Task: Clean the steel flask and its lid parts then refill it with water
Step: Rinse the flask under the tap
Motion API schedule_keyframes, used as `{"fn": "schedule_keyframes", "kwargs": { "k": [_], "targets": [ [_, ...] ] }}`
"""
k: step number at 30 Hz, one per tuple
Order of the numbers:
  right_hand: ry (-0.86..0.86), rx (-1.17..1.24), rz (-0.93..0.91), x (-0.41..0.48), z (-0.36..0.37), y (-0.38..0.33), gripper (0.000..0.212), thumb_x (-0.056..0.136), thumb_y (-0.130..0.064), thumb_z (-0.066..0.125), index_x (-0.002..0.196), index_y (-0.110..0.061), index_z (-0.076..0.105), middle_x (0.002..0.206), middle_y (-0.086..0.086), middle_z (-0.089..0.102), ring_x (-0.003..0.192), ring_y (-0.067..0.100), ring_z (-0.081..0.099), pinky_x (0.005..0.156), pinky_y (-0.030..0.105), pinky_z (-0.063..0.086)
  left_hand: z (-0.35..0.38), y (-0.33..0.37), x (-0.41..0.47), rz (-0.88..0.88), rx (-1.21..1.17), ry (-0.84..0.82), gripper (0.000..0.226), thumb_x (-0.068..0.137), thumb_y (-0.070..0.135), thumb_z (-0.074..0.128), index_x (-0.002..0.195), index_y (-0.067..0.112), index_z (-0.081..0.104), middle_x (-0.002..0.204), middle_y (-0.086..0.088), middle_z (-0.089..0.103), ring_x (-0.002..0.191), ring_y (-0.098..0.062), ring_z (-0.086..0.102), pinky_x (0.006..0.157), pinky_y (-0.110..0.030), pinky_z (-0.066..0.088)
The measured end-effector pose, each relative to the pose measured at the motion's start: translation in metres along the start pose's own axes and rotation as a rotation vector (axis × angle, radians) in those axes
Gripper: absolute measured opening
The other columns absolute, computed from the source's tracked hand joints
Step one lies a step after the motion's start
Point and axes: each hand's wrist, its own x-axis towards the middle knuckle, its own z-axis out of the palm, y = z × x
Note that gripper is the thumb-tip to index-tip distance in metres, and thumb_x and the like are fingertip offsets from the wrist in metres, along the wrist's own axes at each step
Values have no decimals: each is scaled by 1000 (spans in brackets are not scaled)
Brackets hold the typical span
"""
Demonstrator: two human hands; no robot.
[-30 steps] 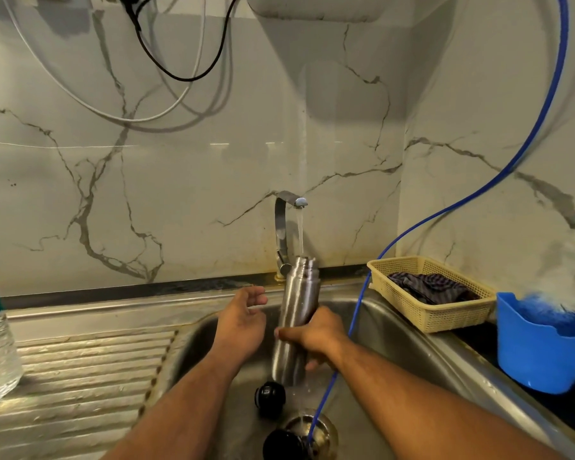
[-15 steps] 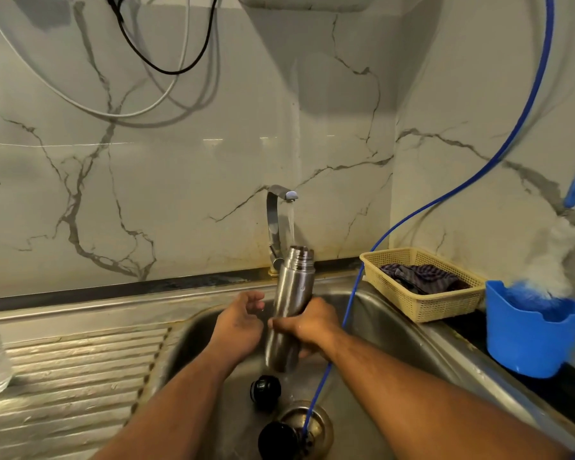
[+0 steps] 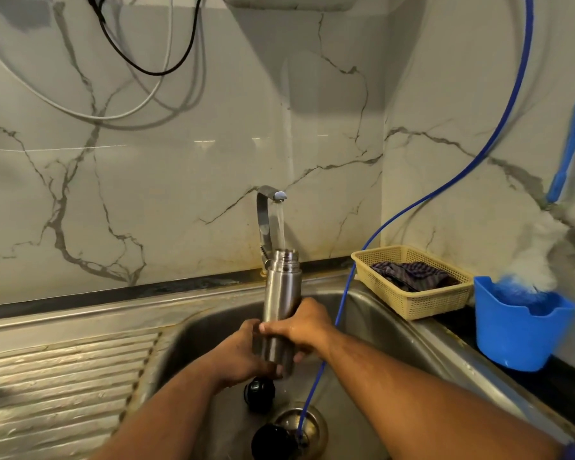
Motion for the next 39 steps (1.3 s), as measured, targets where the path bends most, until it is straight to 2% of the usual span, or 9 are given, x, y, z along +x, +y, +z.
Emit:
{"fn": "schedule_keyframes", "kwargs": {
  "k": [6,11,14,16,19,25,27,31,39],
  "targets": [
    [-66,142,-16,-1,9,-2,72,70,-45,91,126,-17,55,106,4,68,89,21,73,61,35,64,5,-5,5,-20,-23,115,77,74,29,89,134,23,42,112,2,67,95,-15,71,74,-28,62],
    [244,328,-261,16,-12,-18,70,81,-52,80,136,-39,37,114,-4,61,91,11,65,74,32,61,-6,0,1,-47,17,10,79,72,35,90,136,26,44,118,2,61,100,-19,66,67,-25,59],
    [299,327,-276,20,-19,-9,54,86,-41,78,132,-38,50,108,-4,57,92,14,63,78,40,63,-19,-2,-10,-50,15,-31,86,67,46,89,140,35,45,123,3,57,107,-21,62,75,-32,61],
    [363,478,-247,18,-22,-9,46,87,-36,78,128,-34,57,112,0,62,95,17,64,82,47,63,-30,-2,-18,-35,-151,28,91,53,60,90,133,41,52,125,1,57,108,-25,63,79,-40,62],
    [513,671,-354,15,-29,-22,39,89,-32,78,122,-30,57,108,-2,65,87,7,64,76,30,62,-42,0,-21,-81,-573,210,74,59,56,90,123,30,62,124,-9,57,110,-34,62,79,-49,63],
    [157,25,-316,8,-4,-10,75,82,-43,82,147,-32,44,137,2,57,111,15,56,92,28,51,-40,-10,-27,-271,-528,335,28,93,52,64,104,28,61,124,-6,61,114,-31,58,96,-53,52],
    [148,-3,-372,6,1,-12,86,81,-42,84,152,-30,37,136,-1,55,119,16,56,98,28,47,-44,-15,-24,-277,-522,396,30,97,49,60,114,24,61,122,-5,63,112,-29,59,98,-53,51],
    [192,-15,-334,5,-3,-13,66,81,-38,84,136,-24,52,119,-4,61,110,14,61,94,28,52,-43,-14,-18,-270,-550,420,33,104,40,52,129,19,59,119,-2,66,107,-25,61,95,-48,49],
    [238,-40,-201,16,-8,-7,86,81,-44,83,153,-20,43,146,5,54,129,22,55,105,33,46,-33,-7,-21,-314,-451,337,33,105,36,51,129,15,59,118,-7,63,109,-31,60,97,-50,49]
  ]
}}
